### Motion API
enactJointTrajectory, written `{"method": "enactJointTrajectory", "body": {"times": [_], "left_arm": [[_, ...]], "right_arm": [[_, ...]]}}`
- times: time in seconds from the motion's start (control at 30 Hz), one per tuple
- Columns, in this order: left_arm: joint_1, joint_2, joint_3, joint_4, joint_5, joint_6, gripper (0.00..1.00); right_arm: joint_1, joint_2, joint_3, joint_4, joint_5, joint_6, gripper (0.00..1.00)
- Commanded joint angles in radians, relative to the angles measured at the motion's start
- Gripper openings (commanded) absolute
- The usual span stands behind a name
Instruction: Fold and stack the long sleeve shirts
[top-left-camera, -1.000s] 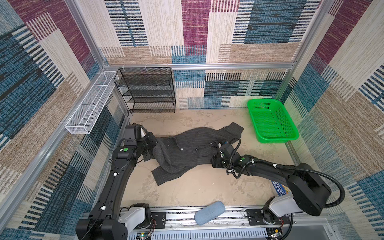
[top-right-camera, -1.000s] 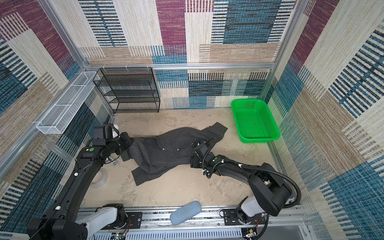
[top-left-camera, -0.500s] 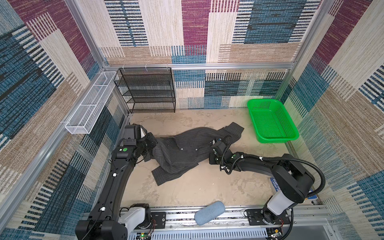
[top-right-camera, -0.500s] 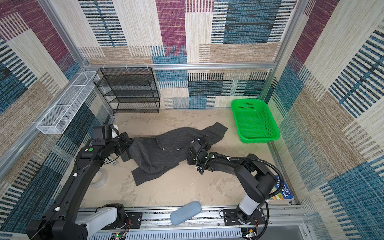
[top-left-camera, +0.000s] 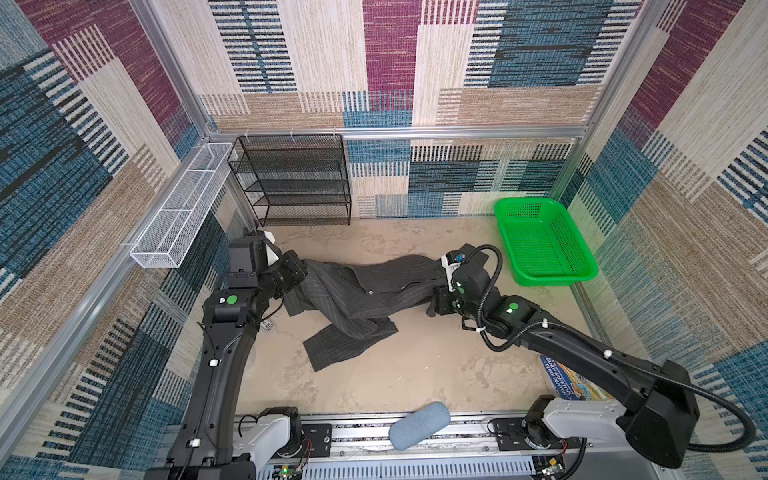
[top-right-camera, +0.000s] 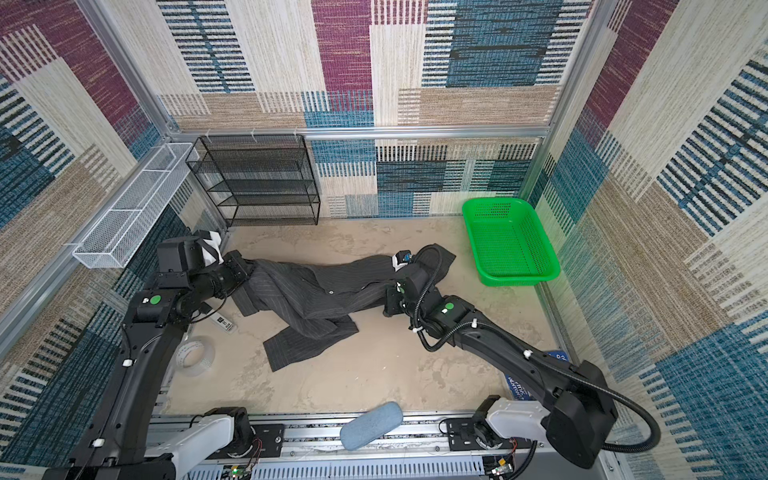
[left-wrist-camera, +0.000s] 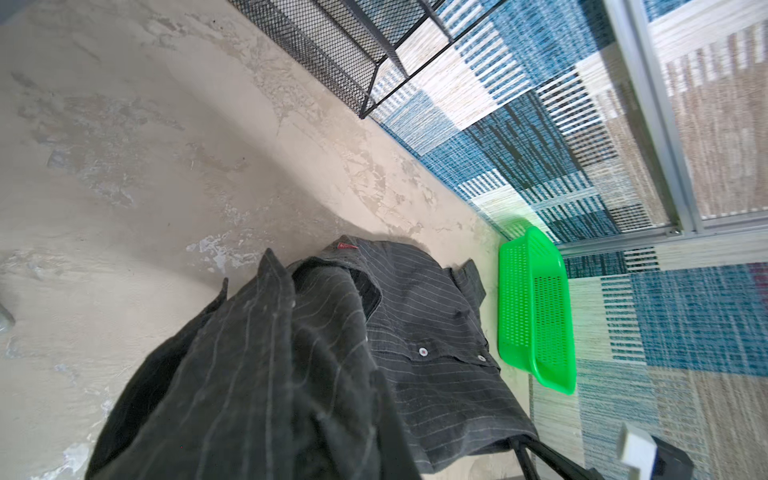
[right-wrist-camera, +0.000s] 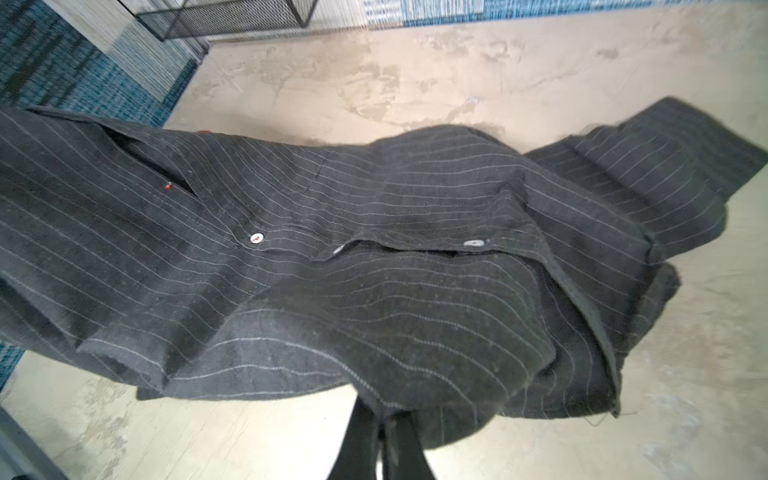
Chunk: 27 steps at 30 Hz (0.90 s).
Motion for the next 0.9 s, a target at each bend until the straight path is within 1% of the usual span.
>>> {"method": "enactJointTrajectory", "body": {"times": [0.0,0.1,0.2,0.3,0.4,0.53,0.63,0.73,0.8,0.87], "left_arm": [[0.0,-0.039,0.033,-0.066,0.033,0.019,0.0],[0.0,-0.082,0.069,-0.122,0.037,0.016,0.0],[0.002,-0.113,0.128,-0.188,0.016,0.026,0.0],[0.002,-0.115,0.208,-0.241,-0.007,0.036,0.0],[0.001,-0.113,0.26,-0.25,-0.018,0.039,0.0],[0.002,-0.119,0.298,-0.26,-0.029,0.035,0.0],[0.002,-0.13,0.31,-0.271,-0.031,0.033,0.0],[0.001,-0.131,0.315,-0.273,-0.059,0.033,0.0],[0.002,-0.109,0.307,-0.256,-0.077,0.032,0.0],[0.002,-0.063,0.286,-0.214,-0.077,0.024,0.0]], "right_arm": [[0.001,-0.054,0.064,-0.168,-0.017,-0.076,0.04],[0.001,-0.086,0.136,-0.249,-0.061,-0.124,0.04],[0.001,-0.104,0.215,-0.296,-0.101,-0.176,0.04],[0.0,-0.107,0.312,-0.342,-0.092,-0.209,0.04],[0.0,-0.108,0.384,-0.361,-0.096,-0.229,0.05],[0.0,-0.119,0.406,-0.37,-0.105,-0.231,0.05],[-0.001,-0.128,0.384,-0.369,-0.124,-0.22,0.05],[-0.002,-0.13,0.361,-0.346,-0.137,-0.235,0.06],[-0.029,-0.103,0.368,-0.336,-0.154,-0.262,0.06],[-0.111,-0.055,0.381,-0.316,-0.219,-0.298,0.06]]}}
